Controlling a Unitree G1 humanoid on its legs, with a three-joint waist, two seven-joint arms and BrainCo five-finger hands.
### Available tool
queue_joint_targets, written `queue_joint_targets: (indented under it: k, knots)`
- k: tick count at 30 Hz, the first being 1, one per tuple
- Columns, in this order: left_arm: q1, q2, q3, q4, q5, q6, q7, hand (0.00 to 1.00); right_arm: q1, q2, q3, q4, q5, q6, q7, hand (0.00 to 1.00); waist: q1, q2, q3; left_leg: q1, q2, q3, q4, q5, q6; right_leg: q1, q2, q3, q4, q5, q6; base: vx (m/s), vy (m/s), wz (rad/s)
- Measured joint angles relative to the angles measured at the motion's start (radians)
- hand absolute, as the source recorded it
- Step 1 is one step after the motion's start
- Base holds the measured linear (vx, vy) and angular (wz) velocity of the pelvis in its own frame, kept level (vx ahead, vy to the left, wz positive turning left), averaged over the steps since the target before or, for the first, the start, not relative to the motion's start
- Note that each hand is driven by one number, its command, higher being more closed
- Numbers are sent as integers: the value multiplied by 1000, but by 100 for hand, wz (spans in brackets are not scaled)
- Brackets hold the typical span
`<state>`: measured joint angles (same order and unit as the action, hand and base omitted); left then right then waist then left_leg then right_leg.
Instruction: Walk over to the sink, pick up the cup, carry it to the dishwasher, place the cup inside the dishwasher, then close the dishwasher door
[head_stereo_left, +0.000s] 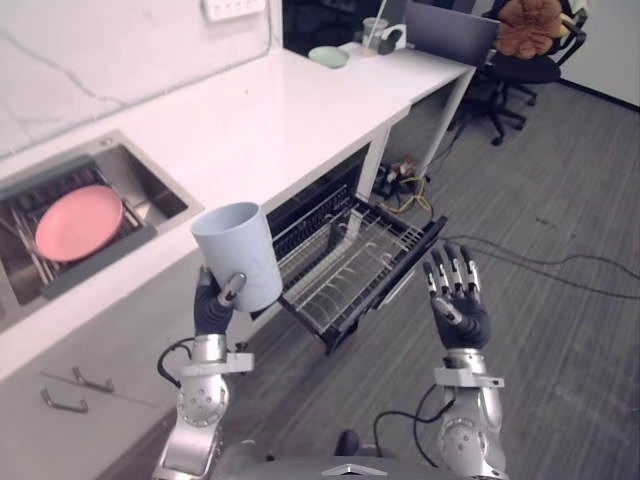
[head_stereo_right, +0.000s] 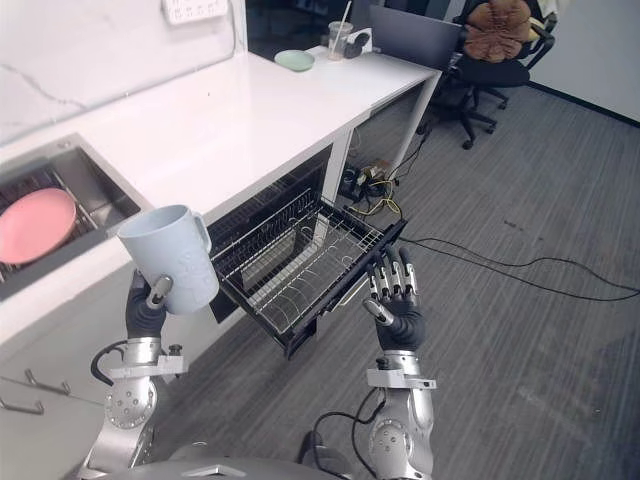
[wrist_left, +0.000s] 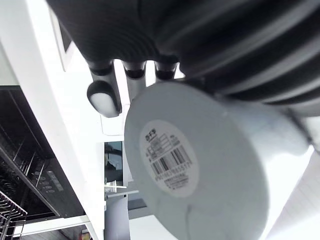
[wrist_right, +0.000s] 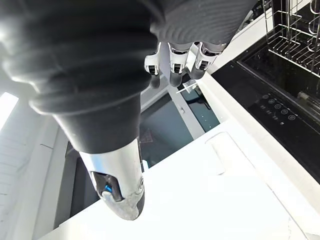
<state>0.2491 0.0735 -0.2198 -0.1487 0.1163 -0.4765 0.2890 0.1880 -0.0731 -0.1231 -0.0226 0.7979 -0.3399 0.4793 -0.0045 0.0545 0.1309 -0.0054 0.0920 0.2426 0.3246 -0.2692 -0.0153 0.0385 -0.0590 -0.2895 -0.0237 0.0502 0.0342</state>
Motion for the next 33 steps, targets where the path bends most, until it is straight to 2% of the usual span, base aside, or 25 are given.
queue_joint_targets:
  k: [1, 2, 3, 7, 10, 17, 22, 26, 33]
  knots:
    - [0, 0, 0, 4, 16, -3, 9, 100, -9, -6, 3, 4, 0, 7, 0, 0, -2, -1, 0, 16, -11, 16, -21, 8, 17, 0, -7, 15, -8, 4, 14, -75, 115, -74]
    - [2, -3, 1, 0, 27, -4, 17, 100, -1, -6, 5, -1, -1, 15, 0, 0, -4, -1, -3, 25, -21, 36, -55, 20, 22, 3, -13, 33, -23, 13, 9, 14, 122, -39]
    - [-11, 3, 2, -5, 48, -7, 43, 100, 10, 11, 17, -1, -2, 19, 0, 0, -20, -6, -8, 37, -47, 57, -94, 44, 39, 7, -30, 49, -49, 50, 22, 24, 129, -32]
    - [-79, 3, -2, -6, 86, -6, 84, 100, 10, 37, 42, -3, -10, 21, -1, 0, -31, -34, 6, 38, -73, 64, -105, 54, 49, -8, -43, 59, -57, 76, 43, -1, 81, -9]
    - [-120, 3, -19, -7, 106, -2, 101, 100, 7, 58, 64, -58, 1, 34, 0, 0, -30, -40, 2, 45, -87, 60, -135, 63, 60, -15, -56, 54, -62, 75, 44, -16, 36, 4]
    - [-158, 3, -36, -6, 171, 46, 150, 100, -11, 62, 147, -127, -20, 58, -18, 0, -35, -58, -9, 44, -92, 64, -142, 63, 61, -24, -53, 60, -58, 80, 51, -10, 5, -3]
    - [-159, 5, -37, 7, 183, 85, 209, 100, -41, 64, 188, -140, -59, 101, -87, 0, -32, -82, -23, 52, -93, 105, -144, 60, 66, -37, -51, 102, -58, 93, 52, -44, 5, -22]
    - [-159, 4, -32, 7, 186, 100, 252, 100, -42, 64, 201, -189, -58, 122, -97, 0, -36, -85, -25, 60, -96, 130, -141, 56, 72, -40, -53, 127, -58, 103, 54, -97, 17, -23]
    - [-159, 3, -18, 51, 272, 137, 300, 100, -45, 55, 230, -204, -58, 150, -120, 0, -44, -91, -45, 64, -95, 161, -140, 51, 68, -51, -52, 154, -57, 102, 47, -56, -4, -13]
